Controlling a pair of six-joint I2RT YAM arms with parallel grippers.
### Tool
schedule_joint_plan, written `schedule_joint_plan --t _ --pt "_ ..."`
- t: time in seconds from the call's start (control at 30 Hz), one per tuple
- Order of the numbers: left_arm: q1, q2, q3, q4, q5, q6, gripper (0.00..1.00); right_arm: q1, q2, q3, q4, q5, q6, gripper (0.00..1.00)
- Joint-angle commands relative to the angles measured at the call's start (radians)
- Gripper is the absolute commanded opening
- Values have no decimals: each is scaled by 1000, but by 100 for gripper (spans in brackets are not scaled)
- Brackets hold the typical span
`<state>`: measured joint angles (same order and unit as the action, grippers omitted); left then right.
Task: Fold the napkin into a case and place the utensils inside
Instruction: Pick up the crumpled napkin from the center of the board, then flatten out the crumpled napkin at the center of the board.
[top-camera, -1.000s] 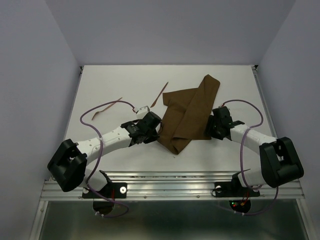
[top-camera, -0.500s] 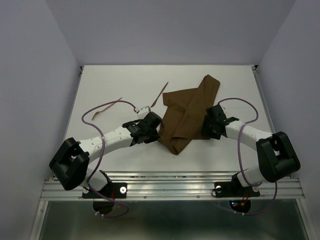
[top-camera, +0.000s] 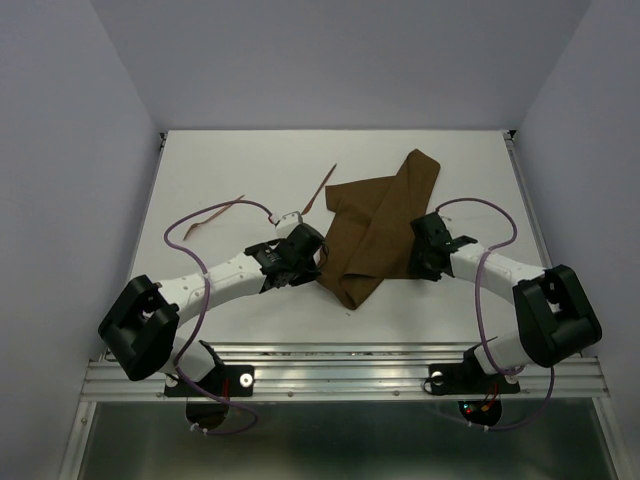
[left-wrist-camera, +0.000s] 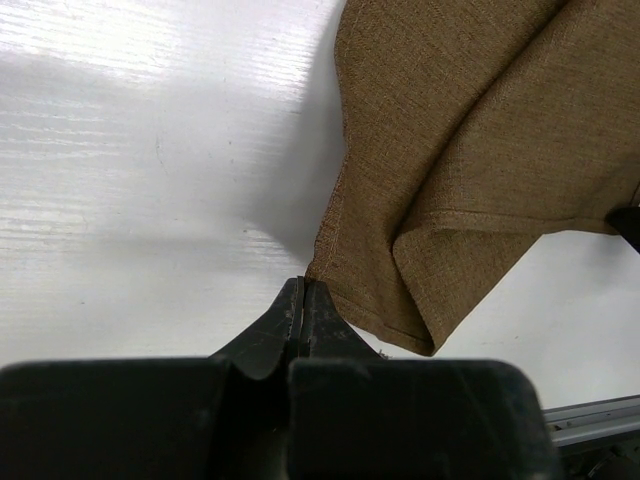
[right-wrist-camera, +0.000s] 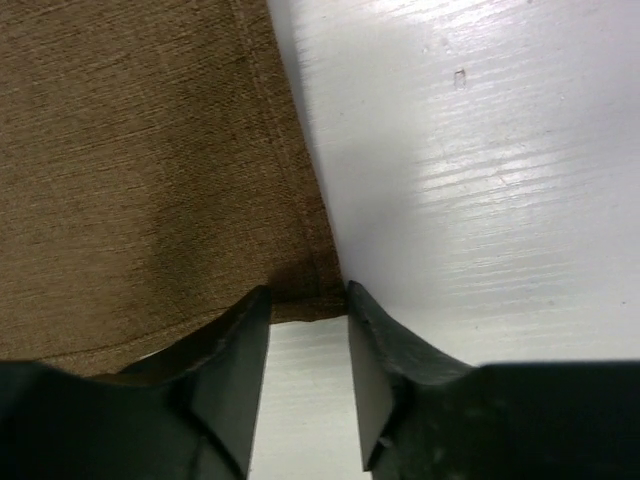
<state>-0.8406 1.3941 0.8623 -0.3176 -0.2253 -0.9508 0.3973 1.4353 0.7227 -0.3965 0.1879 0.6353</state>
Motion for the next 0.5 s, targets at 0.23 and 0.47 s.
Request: schedule_joint_plan --t 0.23,0.47 --pt "1 -20 -5 -8 -28 17 0 14 -91 -63 56 37 73 1" --pt "105 -101 107 -14 29 147 0 14 -242 131 -113 191 35 1"
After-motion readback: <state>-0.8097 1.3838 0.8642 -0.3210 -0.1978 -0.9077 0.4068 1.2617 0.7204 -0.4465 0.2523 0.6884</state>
